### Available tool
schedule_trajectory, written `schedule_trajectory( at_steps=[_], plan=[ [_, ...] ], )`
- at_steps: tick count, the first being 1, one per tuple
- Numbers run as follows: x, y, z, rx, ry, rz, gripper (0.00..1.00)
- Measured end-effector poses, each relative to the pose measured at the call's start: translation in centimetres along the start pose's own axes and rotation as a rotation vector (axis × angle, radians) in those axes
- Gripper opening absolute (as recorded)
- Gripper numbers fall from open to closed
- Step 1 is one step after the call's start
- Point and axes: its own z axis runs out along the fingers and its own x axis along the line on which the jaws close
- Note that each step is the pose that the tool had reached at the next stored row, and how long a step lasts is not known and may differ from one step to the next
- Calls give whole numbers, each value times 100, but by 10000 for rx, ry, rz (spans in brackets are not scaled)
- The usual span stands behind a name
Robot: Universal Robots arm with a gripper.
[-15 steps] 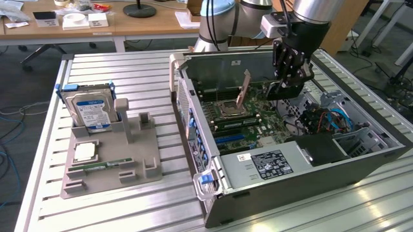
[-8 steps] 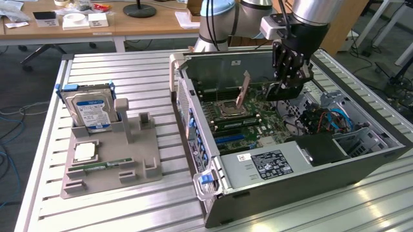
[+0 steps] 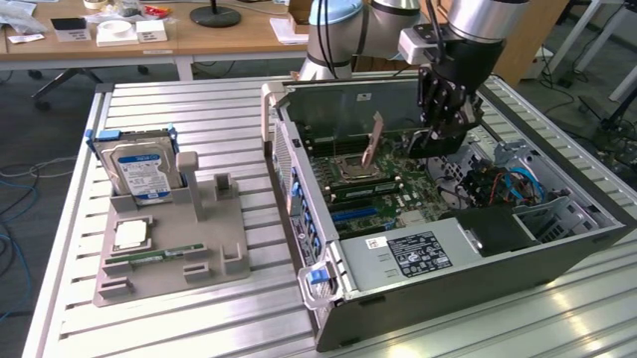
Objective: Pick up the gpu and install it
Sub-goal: 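Insert the gpu into the slot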
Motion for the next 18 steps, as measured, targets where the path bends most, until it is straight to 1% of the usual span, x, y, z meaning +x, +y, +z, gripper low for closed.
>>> schedule_trajectory(
  at_steps=[3,6,12,18],
  plan=[
    [27,11,11,0,-1,0,27],
    [37,50,46,1,-1,0,27],
    [49,152,121,1,0,9,27],
    [67,264,163,0,2,12,27]
  ],
)
